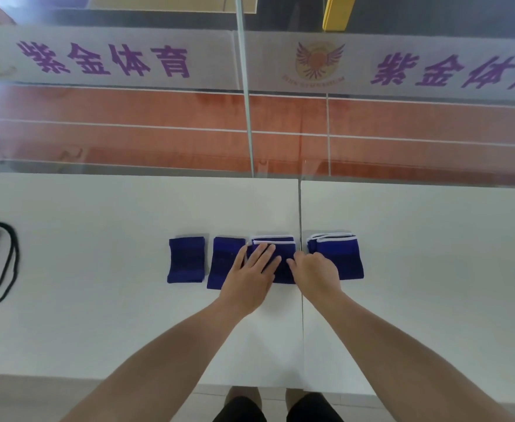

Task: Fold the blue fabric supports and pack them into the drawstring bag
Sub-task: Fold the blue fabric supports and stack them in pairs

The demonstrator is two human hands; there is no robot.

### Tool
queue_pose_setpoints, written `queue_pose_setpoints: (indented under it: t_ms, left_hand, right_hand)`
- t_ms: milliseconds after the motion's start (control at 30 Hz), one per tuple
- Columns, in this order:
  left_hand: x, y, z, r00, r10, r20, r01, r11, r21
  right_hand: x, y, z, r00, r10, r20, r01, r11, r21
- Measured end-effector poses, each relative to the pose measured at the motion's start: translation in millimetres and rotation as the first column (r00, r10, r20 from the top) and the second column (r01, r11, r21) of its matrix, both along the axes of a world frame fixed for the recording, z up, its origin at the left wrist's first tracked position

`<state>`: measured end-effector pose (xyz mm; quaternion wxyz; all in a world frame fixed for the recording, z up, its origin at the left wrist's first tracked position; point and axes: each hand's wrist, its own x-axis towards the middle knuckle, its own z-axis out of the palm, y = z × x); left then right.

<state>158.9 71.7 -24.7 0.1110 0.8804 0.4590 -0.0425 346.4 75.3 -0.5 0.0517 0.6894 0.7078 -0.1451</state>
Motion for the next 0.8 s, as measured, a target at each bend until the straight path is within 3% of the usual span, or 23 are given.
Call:
queue_pose_setpoints:
  t_ms: [100,233,367,500,800]
  left_hand:
    - [-4.1,-8.3,-4.8,0.994,0.032,-0.108,-0.043,0.994,-0.102]
    - [-2.8,-14.5,-8.3,0.987,0.064,-0.148,-0.081,0.99,-0.114]
    - [-6.8,-17.6,-19.1,0.988,0.03,-0.152,-0.04,0.997,-0.064]
    - [-8.4,-14.5,-24.9,0.989,0.001,-0.146,-0.009,0.999,-0.051]
    - [-12.1,5.5,-21.0,0.994,-0.103,0.036,0.097,0.986,0.138]
  right_hand:
    - [1.0,-7.6,-6.2,0.987,0.158,-0.043,-0.149,0.976,0.159]
    - [2.8,-18.8,-25.1,0.946,0.302,-0.119,-0.269,0.935,0.232]
    - [1.6,-33.2,-36.2,0.935,0.349,-0.065,-0.343,0.935,0.087]
    - [-2.2,-36.4,-37.0,0.948,0.307,-0.079,-0.31,0.95,-0.028]
    - [-5.6,-21.2,-21.9,0.931,0.35,0.102,-0.351,0.936,-0.01]
